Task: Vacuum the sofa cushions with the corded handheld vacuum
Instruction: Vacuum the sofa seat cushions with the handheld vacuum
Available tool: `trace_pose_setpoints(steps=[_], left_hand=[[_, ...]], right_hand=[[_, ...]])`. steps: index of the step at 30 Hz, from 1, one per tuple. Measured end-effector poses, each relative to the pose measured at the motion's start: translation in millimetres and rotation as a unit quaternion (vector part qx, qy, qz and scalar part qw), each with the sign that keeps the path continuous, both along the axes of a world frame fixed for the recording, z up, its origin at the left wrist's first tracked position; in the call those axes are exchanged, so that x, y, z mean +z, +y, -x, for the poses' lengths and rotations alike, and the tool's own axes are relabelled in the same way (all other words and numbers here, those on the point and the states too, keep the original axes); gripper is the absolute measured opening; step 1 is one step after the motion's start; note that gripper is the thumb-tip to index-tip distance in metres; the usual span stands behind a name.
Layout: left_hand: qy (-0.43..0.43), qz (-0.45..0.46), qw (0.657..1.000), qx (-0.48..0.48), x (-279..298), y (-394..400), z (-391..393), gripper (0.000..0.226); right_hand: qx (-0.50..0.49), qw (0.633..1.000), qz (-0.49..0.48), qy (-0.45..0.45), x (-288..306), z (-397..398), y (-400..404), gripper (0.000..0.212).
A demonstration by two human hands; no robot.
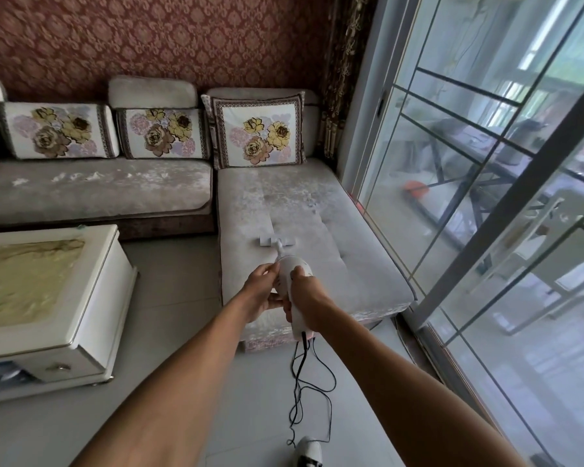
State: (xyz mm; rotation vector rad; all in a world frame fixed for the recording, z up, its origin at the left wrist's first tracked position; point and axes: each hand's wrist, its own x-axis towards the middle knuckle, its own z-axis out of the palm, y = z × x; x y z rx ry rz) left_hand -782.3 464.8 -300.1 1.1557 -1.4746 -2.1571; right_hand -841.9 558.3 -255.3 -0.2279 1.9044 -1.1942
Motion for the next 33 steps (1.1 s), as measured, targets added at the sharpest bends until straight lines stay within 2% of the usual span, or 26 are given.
trace_pose_setpoints(steps=[15, 20, 33], left_hand=[[0.011, -0.026, 0.998, -0.051, -8.9, -2.4, 112.8, 0.038], [0.005, -0.024, 0.999, -0.046, -11.0, -20.6, 154.3, 0.039], [-0.016, 0.004, 0.999, -0.049, -9.3, -77.9, 259.2, 0.040]], right_hand=[[-0.052, 0.999, -0.002, 0.007, 6.4, 92.3, 7.5, 0.048], [-0.055, 0.998, -0.002, -0.001, 2.9, 133.0, -14.2, 0.053], [-0.065, 0.994, -0.017, -0.091, 7.4, 247.6, -74.0, 0.057]])
